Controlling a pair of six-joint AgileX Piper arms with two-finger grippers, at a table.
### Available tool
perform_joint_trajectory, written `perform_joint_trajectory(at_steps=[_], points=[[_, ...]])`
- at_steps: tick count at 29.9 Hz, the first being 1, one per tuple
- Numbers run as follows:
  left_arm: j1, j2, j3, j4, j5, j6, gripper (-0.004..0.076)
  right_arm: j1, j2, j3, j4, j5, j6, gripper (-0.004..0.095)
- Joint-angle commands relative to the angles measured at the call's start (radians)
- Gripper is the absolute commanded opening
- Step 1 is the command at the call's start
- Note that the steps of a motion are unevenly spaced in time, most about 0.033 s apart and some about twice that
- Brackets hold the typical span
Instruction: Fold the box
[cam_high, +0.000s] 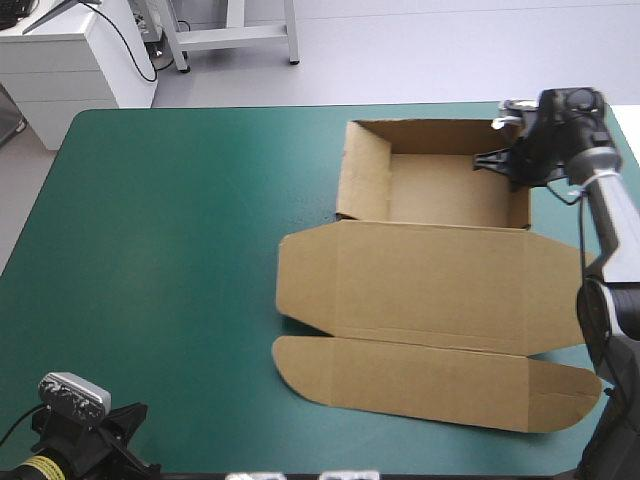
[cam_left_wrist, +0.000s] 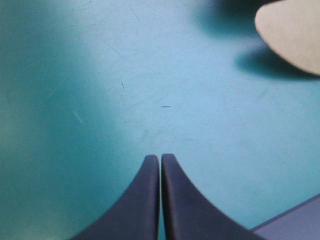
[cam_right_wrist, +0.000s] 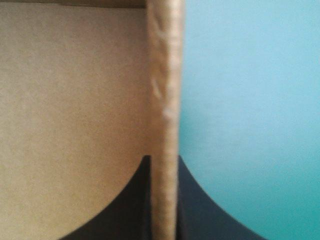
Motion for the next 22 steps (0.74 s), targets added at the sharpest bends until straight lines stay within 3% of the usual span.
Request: perform_joint_trajectory(at_steps=[1,6,12,19,22], points=[[-0.003,0.012,-0.023,-0.007,-0.059,0.002,-0.0008,-0.173,-0.088,-0.027,-0.004,0.015,-0.039,-0.0019],[-0.003,0.012,-0.023,-0.006,-0.059,0.002,-0.0008,-0.375,-0.09,-0.027,-0.01,0.015,-0.073,-0.0019],[-0.003,0.012,-0.023,-0.006,-0.059,0.002,-0.0008,-0.501,-0.09,-0.027,-0.124,0.015,-0.042,-0.0001],[-0.003,0.012,-0.023,-0.006,-0.059,0.002,-0.0008,-0.549,-0.09,-0.027,-0.122,0.015,-0.001,0.0354],[-0.003,0.012,-0.023,-0.004,-0.059,0.002,-0.0008,-0.551,-0.09,-0.027,-0.105,0.015,-0.001,0.0424]])
